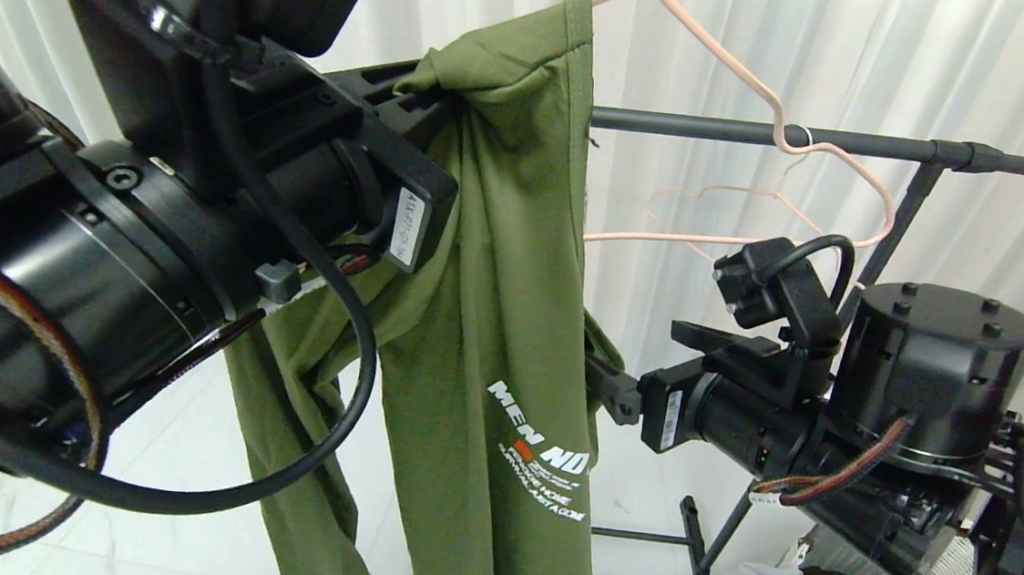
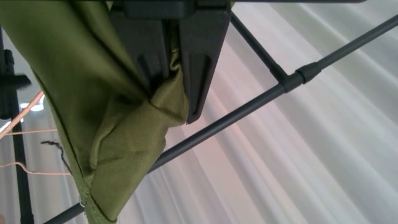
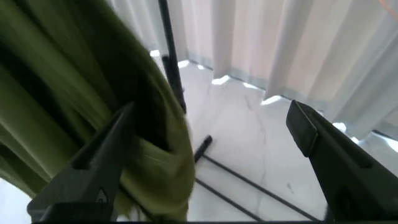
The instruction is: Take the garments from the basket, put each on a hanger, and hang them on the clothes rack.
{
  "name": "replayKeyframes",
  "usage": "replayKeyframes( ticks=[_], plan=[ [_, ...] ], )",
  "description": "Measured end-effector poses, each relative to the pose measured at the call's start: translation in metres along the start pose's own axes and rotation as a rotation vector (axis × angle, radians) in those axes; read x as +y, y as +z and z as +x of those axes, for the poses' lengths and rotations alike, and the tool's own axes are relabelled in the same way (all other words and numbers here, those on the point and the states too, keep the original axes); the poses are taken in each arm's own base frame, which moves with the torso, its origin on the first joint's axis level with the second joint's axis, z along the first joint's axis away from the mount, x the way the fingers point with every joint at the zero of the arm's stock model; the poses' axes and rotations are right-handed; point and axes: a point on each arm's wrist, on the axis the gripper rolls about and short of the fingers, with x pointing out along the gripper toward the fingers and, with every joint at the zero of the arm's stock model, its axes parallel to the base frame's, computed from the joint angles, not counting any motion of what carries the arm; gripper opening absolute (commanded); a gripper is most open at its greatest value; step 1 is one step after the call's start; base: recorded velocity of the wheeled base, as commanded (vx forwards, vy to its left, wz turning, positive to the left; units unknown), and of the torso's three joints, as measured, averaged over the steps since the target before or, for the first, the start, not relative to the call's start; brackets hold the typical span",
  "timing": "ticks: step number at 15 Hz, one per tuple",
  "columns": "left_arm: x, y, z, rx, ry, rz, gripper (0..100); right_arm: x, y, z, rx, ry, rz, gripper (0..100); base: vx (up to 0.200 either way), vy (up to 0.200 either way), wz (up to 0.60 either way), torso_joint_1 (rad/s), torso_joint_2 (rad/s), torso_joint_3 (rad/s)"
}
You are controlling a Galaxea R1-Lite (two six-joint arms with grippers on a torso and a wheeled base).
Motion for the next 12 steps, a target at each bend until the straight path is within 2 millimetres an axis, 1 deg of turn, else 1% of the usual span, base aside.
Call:
replayKeyframes(
  ticks=[2, 4, 7, 9, 12],
  plan=[
    [0.001, 0.001, 0.0, -0.003, 0.002, -0.002, 0, -0.003, -0.01, -0.002, 0.034, -0.014, -0.024, 100, 0.0, 0.0, 0.0, 0.0, 0.0, 0.0],
    [0.002, 0.002, -0.001, -0.005, 0.005, -0.003, 0, -0.011, -0.017, -0.004, 0.056, -0.089, -0.048, 100, 0.0, 0.0, 0.0, 0.0, 0.0, 0.0],
    [0.003, -0.001, -0.001, 0.006, 0.013, 0.003, 0, -0.03, -0.018, -0.003, 0.062, -0.187, -0.072, 100, 0.0, 0.0, 0.0, 0.0, 0.0, 0.0],
    [0.005, -0.007, 0.0, 0.028, 0.026, 0.018, 0, -0.048, -0.015, -0.004, 0.056, -0.254, -0.088, 100, 0.0, 0.0, 0.0, 0.0, 0.0, 0.0],
    [0.009, -0.019, 0.0, 0.066, 0.046, 0.038, 0, -0.083, -0.005, -0.008, 0.035, -0.376, -0.097, 100, 0.0, 0.0, 0.0, 0.0, 0.0, 0.0]
  ],
)
